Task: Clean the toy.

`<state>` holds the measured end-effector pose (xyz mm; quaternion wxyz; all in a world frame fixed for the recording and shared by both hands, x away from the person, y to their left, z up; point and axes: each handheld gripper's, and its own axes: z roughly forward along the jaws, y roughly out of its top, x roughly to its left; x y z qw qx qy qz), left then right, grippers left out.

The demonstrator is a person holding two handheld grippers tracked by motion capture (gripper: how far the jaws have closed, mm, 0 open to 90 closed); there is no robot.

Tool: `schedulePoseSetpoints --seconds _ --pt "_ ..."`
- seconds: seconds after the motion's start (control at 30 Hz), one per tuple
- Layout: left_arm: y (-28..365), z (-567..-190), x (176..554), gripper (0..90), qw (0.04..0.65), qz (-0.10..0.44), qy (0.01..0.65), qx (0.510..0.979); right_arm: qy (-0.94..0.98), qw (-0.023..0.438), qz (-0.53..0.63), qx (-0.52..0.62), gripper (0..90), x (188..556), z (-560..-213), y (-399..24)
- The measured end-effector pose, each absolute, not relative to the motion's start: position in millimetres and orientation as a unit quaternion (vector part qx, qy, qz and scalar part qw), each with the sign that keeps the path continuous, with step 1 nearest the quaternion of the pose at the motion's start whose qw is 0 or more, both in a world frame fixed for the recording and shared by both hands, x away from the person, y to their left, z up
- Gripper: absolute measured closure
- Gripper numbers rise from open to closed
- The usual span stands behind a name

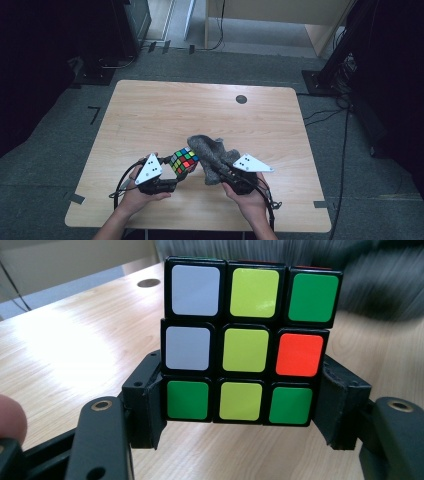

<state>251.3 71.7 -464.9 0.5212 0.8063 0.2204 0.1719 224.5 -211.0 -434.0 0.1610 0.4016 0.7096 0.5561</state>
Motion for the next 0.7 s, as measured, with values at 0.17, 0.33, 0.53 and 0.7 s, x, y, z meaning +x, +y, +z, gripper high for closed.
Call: schedulePoseSetpoints --seconds 0.17,0.33,0.53,0.7 --pt "60 -467 243 34.1 0.518 0.173 0.187 0.817 0.701 0.128 0.603 0.359 74.9 209 -406 -194" --pt "54 -464 234 34.4 0.520 0.185 0.162 0.818 0.727 0.123 0.577 0.351 74.8 208 -416 -177" --pt "55 -464 238 34.4 0.523 0.177 0.164 0.818 0.699 0.091 0.583 0.403 74.4 222 -429 -198" --pt "56 -464 239 34.4 0.525 0.174 0.167 0.816 0.697 0.122 0.555 0.437 73.9 232 -445 -210"
